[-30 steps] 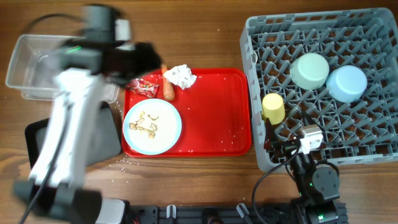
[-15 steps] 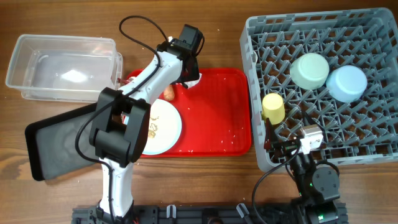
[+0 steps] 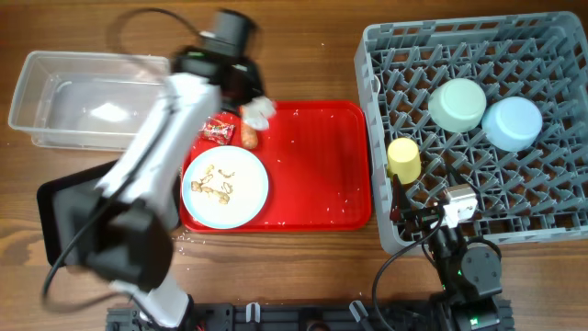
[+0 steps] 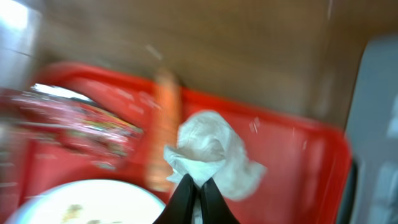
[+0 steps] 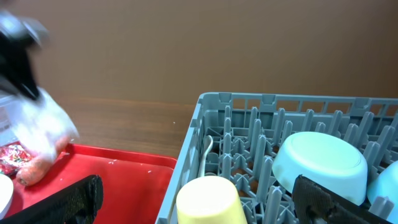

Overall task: Sort waste into correct bins and load items into the dishwasher rack
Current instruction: 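Grasp the crumpled tissue with the left gripper and drop it in the clear bin, then grasp the red snack wrapper with the left gripper and drop it in the bin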

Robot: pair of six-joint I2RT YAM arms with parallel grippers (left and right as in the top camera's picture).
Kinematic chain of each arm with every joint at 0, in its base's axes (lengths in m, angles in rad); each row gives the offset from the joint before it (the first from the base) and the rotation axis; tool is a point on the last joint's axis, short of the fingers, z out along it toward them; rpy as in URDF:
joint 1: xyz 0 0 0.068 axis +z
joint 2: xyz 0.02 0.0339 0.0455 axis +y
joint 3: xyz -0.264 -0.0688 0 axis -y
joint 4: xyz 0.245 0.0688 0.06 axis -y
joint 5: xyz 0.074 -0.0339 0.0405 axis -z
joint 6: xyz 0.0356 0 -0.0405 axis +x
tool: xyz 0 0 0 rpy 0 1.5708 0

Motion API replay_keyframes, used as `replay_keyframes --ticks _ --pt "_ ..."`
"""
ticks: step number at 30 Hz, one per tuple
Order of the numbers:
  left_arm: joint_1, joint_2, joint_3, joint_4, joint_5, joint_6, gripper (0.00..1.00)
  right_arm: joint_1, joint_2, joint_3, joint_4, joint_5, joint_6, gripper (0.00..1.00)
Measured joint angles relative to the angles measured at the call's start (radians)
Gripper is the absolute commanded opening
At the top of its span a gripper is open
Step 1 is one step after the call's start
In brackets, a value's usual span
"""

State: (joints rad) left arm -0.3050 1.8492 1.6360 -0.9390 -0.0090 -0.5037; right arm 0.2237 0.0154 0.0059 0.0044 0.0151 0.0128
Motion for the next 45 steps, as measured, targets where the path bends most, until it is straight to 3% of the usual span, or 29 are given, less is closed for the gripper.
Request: replay_keyframes --ticks 3,7,8,10,11,12,13,15,19,22,24,27,33,38,40,43,45 --pt "0.196 -0.113 0.011 0.002 -0.031 0.0 0.04 0.0 0.0 0.0 0.0 0.0 0.0 1.0" --pt "0.406 -0.081 0.011 0.094 -0.057 0.005 0.04 0.0 0.0 0.0 0.0 0.0 0.0 1.0" --pt "0.444 -0.069 0.011 0.116 -0.057 0.005 0.11 0.0 0.0 0.0 0.0 0.0 0.0 1.0" --pt "0.495 -0.052 0.011 0.136 -0.058 0.006 0.51 0.0 0.0 0.0 0.0 0.0 0.0 1.0" --pt "0.519 -0.047 0.011 0.146 -0.061 0.011 0.83 0.0 0.0 0.0 0.0 0.0 0.0 1.0" --pt "0.536 -0.046 0.011 0.153 -0.062 0.014 0.99 0.0 0.0 0.0 0.0 0.0 0.0 1.0" --pt "0.542 -0.046 0.011 0.151 -0.06 0.026 1.0 0.0 0.0 0.0 0.0 0.0 0.0 1.0" --pt "0.537 -0.046 0.011 0.108 -0.032 0.051 0.95 0.0 0.0 0.0 0.0 0.0 0.0 1.0" --pt "0.453 -0.06 0.009 -0.05 0.032 0.09 0.71 0.0 0.0 0.0 0.0 0.0 0.0 1.0" --pt "0.342 -0.064 -0.006 -0.1 0.048 0.149 0.77 0.0 0.0 0.0 0.0 0.0 0.0 1.0" --pt "0.213 -0.061 -0.095 -0.04 0.043 0.227 0.83 0.0 0.0 0.0 0.0 0.0 0.0 1.0" --pt "0.127 -0.018 -0.197 0.056 -0.031 0.275 0.8 0.0 0.0 0.0 0.0 0.0 0.0 1.0" --pt "0.142 0.101 -0.224 0.06 -0.109 0.128 0.78 0.0 0.0 0.0 0.0 0.0 0.0 1.0" --pt "0.143 0.17 -0.224 0.06 -0.123 -0.037 0.66 0.0 0.0 0.0 0.0 0.0 0.0 1.0" --pt "0.146 0.196 -0.225 0.078 -0.136 -0.106 0.52 0.0 0.0 0.0 0.0 0.0 0.0 1.0" --pt "0.158 0.21 -0.225 0.146 -0.152 -0.167 0.05 0.0 0.0 0.0 0.0 0.0 0.0 1.0" --pt "0.162 0.214 -0.225 0.159 -0.152 -0.191 0.04 0.0 0.0 0.0 0.0 0.0 0.0 1.0"
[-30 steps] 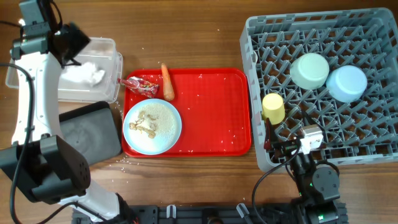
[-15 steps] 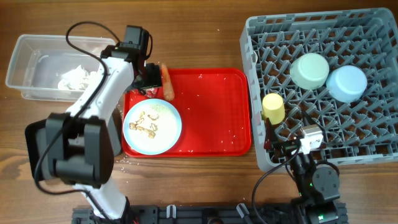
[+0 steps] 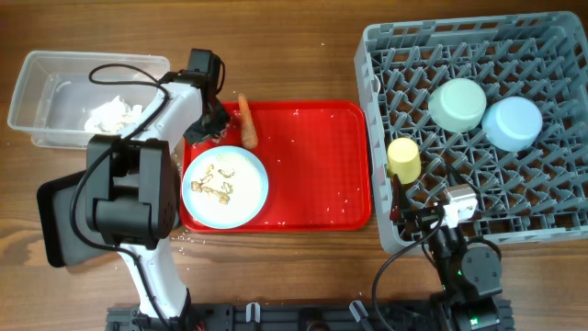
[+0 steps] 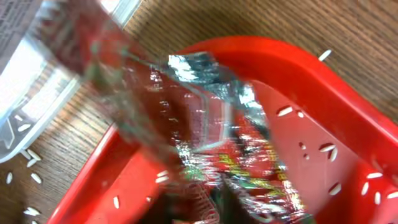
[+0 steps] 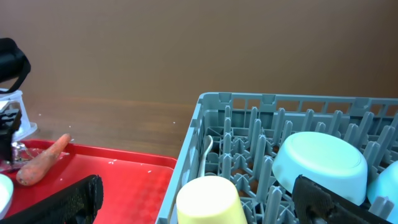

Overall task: Sort waste into correct bins and load items into the dishwasher rack
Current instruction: 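Grasp the red snack wrapper with the left gripper and drop it in the bin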

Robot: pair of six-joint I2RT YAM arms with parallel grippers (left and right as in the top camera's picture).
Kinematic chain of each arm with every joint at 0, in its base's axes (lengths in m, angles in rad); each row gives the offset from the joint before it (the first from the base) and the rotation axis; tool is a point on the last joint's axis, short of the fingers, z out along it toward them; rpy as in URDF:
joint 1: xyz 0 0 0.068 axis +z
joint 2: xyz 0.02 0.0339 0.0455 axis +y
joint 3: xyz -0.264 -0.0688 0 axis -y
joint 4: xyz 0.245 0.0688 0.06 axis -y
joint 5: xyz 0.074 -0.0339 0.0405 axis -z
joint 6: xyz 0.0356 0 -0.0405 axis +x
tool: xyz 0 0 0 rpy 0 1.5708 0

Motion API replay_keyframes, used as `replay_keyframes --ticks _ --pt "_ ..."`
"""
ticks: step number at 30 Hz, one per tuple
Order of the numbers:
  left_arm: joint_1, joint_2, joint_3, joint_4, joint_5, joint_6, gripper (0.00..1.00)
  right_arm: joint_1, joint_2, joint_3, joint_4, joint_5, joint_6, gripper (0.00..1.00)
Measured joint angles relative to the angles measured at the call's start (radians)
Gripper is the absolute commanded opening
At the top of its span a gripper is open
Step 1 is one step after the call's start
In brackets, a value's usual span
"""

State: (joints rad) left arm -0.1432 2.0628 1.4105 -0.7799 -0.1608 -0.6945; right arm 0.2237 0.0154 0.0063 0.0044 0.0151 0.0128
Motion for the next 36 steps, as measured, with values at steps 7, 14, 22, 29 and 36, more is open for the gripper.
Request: replay_keyframes --ticks 7,14,22,29,36 --pt "0.0 -0.083 -0.009 -0.013 0.039 -0.004 0.04 0.0 0.0 0.0 0.0 0.0 0.0 1.0" --pt "0.034 -0.459 -0.003 -0.035 0.013 0.026 0.04 0.0 0.0 0.0 0.0 0.0 0.0 1.0" --pt "0.329 -0.268 -0.005 0.16 -0.122 0.055 0.8 0.0 0.0 0.0 0.0 0.0 0.0 0.99" --pt "0.264 -0.314 0.032 -0.007 0.096 0.205 0.77 0.0 0.0 0.0 0.0 0.0 0.0 1.0" --pt "-0.152 -0.31 0.011 -0.069 0.102 0.297 0.72 0.0 0.0 0.0 0.0 0.0 0.0 1.0"
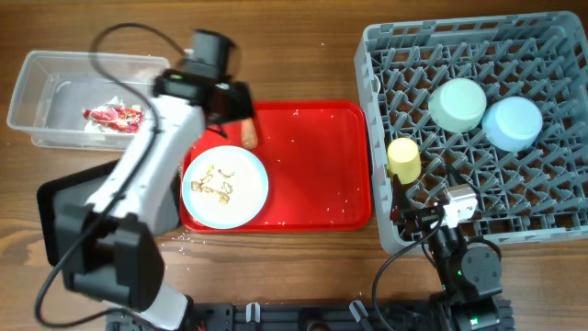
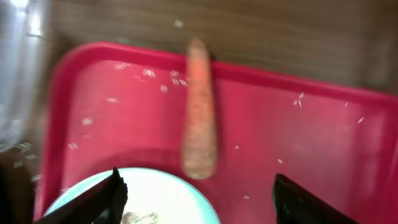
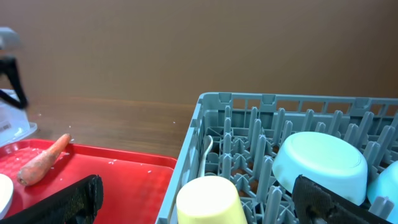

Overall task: Sort waste into correct bins and load items into the dishwasher rack
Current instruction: 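Grasp the red snack wrapper with the left gripper and drop it in the bin, then grasp the carrot with the left gripper and drop it on the black tray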

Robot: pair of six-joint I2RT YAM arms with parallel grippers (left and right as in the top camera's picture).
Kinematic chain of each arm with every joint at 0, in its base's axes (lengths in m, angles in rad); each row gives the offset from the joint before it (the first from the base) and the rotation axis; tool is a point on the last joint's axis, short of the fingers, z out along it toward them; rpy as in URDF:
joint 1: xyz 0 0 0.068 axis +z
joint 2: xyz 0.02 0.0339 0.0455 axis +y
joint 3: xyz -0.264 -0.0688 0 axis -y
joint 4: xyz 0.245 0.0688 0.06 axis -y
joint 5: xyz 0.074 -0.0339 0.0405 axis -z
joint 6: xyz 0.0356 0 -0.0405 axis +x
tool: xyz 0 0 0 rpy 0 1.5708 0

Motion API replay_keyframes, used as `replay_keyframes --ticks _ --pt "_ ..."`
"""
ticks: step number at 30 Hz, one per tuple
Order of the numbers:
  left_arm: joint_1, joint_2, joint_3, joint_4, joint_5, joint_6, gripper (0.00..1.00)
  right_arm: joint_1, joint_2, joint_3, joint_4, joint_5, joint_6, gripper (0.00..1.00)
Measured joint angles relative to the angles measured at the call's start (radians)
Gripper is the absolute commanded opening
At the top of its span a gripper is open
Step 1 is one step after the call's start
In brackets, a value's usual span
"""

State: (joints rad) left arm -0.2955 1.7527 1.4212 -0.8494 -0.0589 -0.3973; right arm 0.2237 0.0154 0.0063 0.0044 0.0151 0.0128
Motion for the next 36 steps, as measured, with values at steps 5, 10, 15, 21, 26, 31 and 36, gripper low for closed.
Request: replay_keyframes --ticks 5,10,15,21,26,31,36 --pt "-0.058 0.172 -0.019 0.042 -0.027 0.006 0.61 0.0 0.0 0.0 0.0 0.0 0.0 1.0" --pt "-0.057 0.298 -0.023 0.058 -0.001 -0.003 0.29 0.0 0.0 0.0 0.0 0.0 0.0 1.0" --pt "-0.05 0.297 0.002 0.077 0.006 -0.004 0.15 0.0 0.0 0.0 0.0 0.0 0.0 1.0" --pt "0.021 0.124 0.143 -0.148 0.008 -0.02 0.1 0.0 0.0 0.0 0.0 0.0 0.0 1.0" --pt "0.168 -0.162 0.171 -0.497 -0.003 -0.082 0.04 0.0 0.0 0.0 0.0 0.0 0.0 1.0" --pt "0.372 -0.275 0.041 -0.549 -0.059 -0.193 0.04 0.0 0.0 0.0 0.0 0.0 0.0 1.0" --pt "0.603 -0.319 -0.304 -0.31 -0.032 -0.281 0.2 0.0 -0.001 0.0 0.001 0.0 0.0 1.0"
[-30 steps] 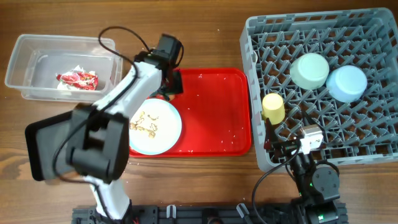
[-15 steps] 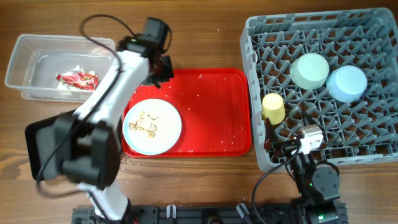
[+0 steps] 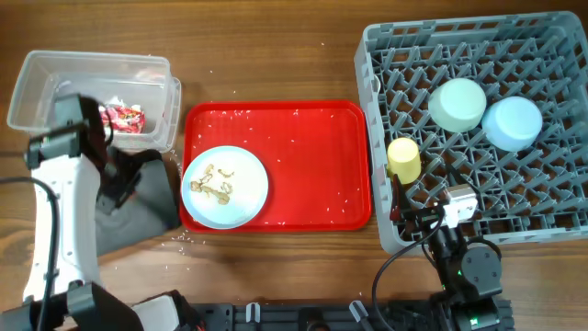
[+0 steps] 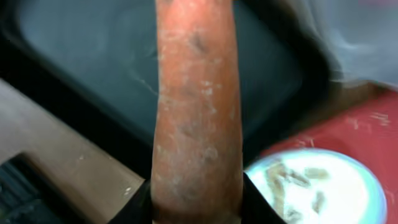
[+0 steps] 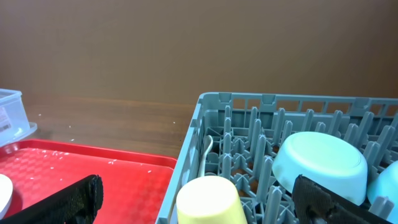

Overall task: Sort waste into correct bins and load items into the dishwasher rack
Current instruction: 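Grasp the carrot with the left gripper and drop it on the black tray, then grasp the white plate with the left gripper and tip scraps onto the black tray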

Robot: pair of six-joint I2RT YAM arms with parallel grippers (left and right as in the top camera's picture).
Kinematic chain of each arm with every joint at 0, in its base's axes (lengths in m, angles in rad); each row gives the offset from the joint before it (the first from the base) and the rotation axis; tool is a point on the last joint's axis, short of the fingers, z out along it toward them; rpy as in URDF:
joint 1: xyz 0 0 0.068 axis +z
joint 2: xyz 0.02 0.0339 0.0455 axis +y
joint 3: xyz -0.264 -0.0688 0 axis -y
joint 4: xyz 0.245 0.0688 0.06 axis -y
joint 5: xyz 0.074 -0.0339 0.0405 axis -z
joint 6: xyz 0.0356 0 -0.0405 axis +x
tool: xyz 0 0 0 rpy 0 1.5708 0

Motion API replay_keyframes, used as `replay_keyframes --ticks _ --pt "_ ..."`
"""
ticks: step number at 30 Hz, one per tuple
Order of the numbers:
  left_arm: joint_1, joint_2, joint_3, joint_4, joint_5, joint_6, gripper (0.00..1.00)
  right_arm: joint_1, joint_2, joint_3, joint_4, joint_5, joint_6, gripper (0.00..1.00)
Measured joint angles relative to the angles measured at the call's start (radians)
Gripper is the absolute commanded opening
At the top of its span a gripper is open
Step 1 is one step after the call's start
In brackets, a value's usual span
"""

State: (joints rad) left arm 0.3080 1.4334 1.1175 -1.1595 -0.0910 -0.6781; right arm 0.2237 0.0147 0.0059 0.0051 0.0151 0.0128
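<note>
An orange carrot [image 4: 196, 93] fills the left wrist view, with my left gripper [image 4: 198, 208] shut on its lower end. It hangs over the black bin [image 4: 74, 56]. From overhead, the left gripper [image 3: 114, 173] sits above that black bin [image 3: 152, 198], and the carrot itself is hidden. A white plate [image 3: 225, 187] with food scraps lies on the red tray [image 3: 312, 165]. My right gripper [image 5: 199, 211] stands open at the near edge of the grey dishwasher rack [image 3: 478, 119], close to a yellow cup [image 5: 208, 199].
The clear bin [image 3: 41, 87] at the back left holds a red wrapper [image 3: 124, 115] and a white tissue. In the rack sit the yellow cup [image 3: 403, 158], a green bowl [image 3: 457, 104] and a blue bowl [image 3: 513, 123]. Rice grains dot the tray and table.
My left gripper was open over the carrot on the tray's back left corner. It is now shut on the carrot above the black bin. The tray has no carrot. The right arm has not moved.
First my left gripper held a white tissue over the tray. Then the tissue lay in the clear bin and the gripper was at the red wrapper. Later the wrapper lay in the clear bin too. Now the carrot is held over the black bin.
</note>
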Motion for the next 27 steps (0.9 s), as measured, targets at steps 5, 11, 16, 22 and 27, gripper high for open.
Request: replay_keyframes --ticks 5,11,16,22,27 --pt "0.147 0.014 -0.247 0.254 0.079 -0.018 1.0 0.0 -0.001 0.0 -0.001 0.0 0.0 1.0" --pt "0.112 0.015 -0.13 0.199 0.218 -0.004 0.94 0.0 -0.001 0.0 -0.001 0.0 0.0 1.0" --pt "-0.24 0.012 -0.026 0.158 0.224 0.023 0.65 0.0 -0.001 0.0 0.0 0.0 0.0 1.0" --pt "-0.808 0.146 -0.024 0.286 0.03 0.134 0.5 0.0 -0.001 0.0 0.0 0.0 0.0 1.0" --pt "-0.996 0.32 -0.024 0.356 -0.072 0.166 0.26 0.0 -0.001 0.0 -0.001 0.0 0.0 1.0"
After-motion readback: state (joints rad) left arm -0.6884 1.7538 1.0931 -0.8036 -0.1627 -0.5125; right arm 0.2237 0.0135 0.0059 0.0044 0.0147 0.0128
